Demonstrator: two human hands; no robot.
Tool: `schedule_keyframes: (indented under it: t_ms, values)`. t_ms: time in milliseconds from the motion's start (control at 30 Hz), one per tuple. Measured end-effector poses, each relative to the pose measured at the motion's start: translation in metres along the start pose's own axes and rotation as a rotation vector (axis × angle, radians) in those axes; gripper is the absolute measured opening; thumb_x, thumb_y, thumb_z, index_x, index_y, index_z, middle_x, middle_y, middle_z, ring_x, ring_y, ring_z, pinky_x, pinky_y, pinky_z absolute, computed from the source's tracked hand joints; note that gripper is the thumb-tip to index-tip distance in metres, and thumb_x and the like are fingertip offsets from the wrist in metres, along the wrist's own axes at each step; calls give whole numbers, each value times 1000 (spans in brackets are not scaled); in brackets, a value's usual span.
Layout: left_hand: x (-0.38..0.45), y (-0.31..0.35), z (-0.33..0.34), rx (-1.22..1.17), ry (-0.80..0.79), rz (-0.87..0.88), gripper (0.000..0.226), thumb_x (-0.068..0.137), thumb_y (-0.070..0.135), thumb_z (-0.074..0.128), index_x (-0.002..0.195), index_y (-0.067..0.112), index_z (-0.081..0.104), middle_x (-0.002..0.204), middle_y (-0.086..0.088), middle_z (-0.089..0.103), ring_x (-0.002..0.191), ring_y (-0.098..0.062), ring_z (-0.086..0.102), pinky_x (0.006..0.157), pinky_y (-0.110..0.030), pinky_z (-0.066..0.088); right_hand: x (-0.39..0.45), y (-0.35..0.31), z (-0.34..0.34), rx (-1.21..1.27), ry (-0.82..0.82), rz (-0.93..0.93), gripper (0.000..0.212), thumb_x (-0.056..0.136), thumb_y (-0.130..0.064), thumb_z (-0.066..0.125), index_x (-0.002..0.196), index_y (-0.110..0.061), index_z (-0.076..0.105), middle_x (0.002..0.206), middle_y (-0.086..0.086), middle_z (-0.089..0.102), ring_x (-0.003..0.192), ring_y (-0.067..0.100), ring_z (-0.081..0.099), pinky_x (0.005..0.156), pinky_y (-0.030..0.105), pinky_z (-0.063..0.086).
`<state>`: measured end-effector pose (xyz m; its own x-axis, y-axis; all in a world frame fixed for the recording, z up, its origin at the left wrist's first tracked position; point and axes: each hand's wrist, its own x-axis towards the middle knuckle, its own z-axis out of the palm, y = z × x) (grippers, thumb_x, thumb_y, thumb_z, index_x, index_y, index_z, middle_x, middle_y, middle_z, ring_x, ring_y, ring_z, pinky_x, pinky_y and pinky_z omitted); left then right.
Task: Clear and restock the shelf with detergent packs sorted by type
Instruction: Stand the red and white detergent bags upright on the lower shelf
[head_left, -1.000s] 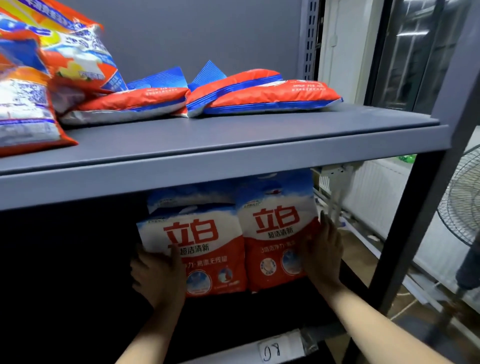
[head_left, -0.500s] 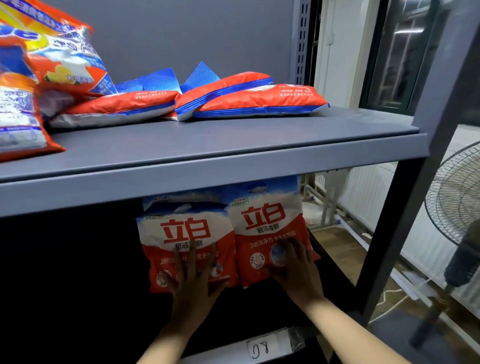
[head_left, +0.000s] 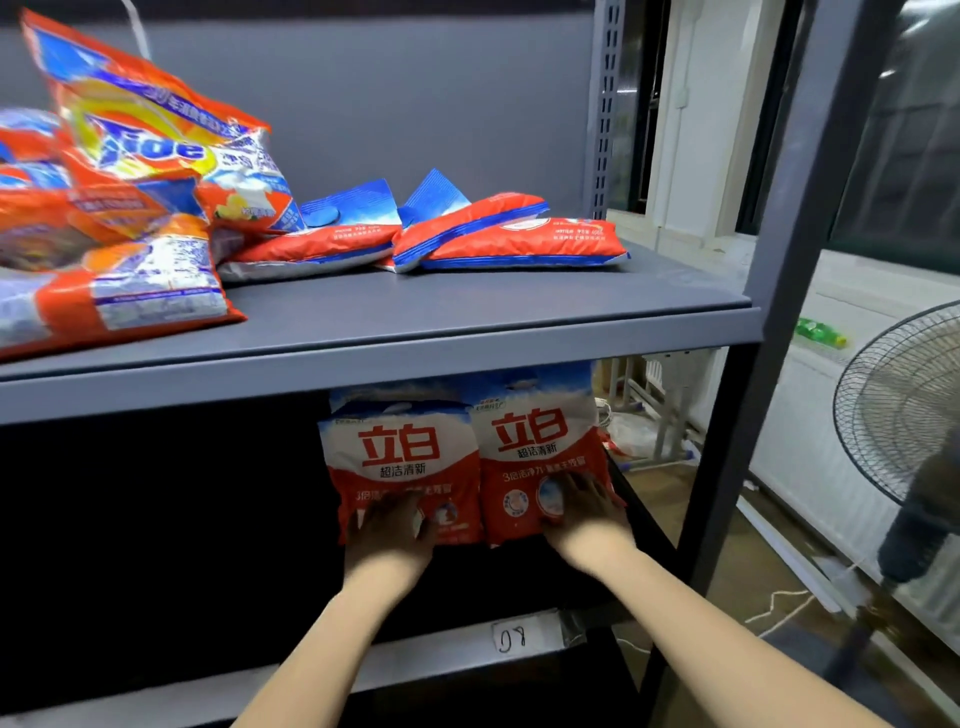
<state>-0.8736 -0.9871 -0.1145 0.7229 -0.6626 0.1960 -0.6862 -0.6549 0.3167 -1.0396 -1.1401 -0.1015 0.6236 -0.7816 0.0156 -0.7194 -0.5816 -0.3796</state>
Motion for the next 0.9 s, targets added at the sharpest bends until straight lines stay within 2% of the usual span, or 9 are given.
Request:
schedule_keyframes:
  t_ms: [100,167,300,367,467,533,600,700,900]
  values:
    - [-26,10,-24,5,48,11,40,95,43,42,129,24,52,128,-1,58,112,-18,56,89,-26,45,-25,-7,-21,-24,-11,-37,58,85,-42,58,137,-23,41,141,6,45,130,28,41,106,38,38]
    - [-43,18,-45,38,85,11,30,95,41,41,112,23,58,111,-1,65,97,-19,61,75,-27,43,-43,-16,-38,-46,-17,-51,40,88,-42,53,120,-18,52,122,7,58,115,27,54,96,35,45]
    - [-69,31,-90,59,253,97,29,94,41,41,106,21,57,107,2,62,102,-20,58,90,-35,37,-73,-34,-74,-88,171,-167,52,91,-51,46,130,-17,49,125,5,56,118,26,50,97,38,39]
    - [-75,37,-113,20,356,170,32,91,42,42,104,21,63,101,4,65,98,-19,60,88,-34,40,-83,-44,-91,-29,262,-216,51,91,-53,46,129,-19,52,125,1,57,119,23,50,97,37,40]
    - [-77,49,-147,-44,509,261,31,81,42,40,70,21,60,70,4,64,72,-20,61,71,-34,43,-98,-59,-118,95,400,-284,33,88,-53,50,99,-27,66,101,-7,67,102,17,57,82,31,44]
    - [-75,57,-171,-72,615,278,32,79,42,38,62,20,53,61,4,58,64,-21,56,66,-33,39,-107,-70,-138,164,451,-307,30,87,-52,52,80,-27,65,83,-11,67,86,14,60,70,27,43]
    - [-66,66,-195,-139,681,273,32,82,41,40,64,17,53,63,3,58,66,-21,53,68,-34,37,-110,-83,-159,201,510,-328,32,86,-51,52,74,-24,64,74,-10,66,76,13,60,65,27,44]
    - [-41,78,-226,-224,673,231,25,88,35,48,79,15,59,83,2,65,81,-21,55,75,-34,36,-99,-100,-190,242,619,-341,33,87,-48,52,72,-21,64,71,-7,66,73,17,60,64,28,45]
    - [39,91,-253,-307,390,149,33,88,37,49,114,19,59,119,-2,62,110,-24,55,91,-41,45,-30,-114,-228,218,548,-180,23,88,-37,54,97,-17,63,101,2,66,100,25,57,76,33,45]
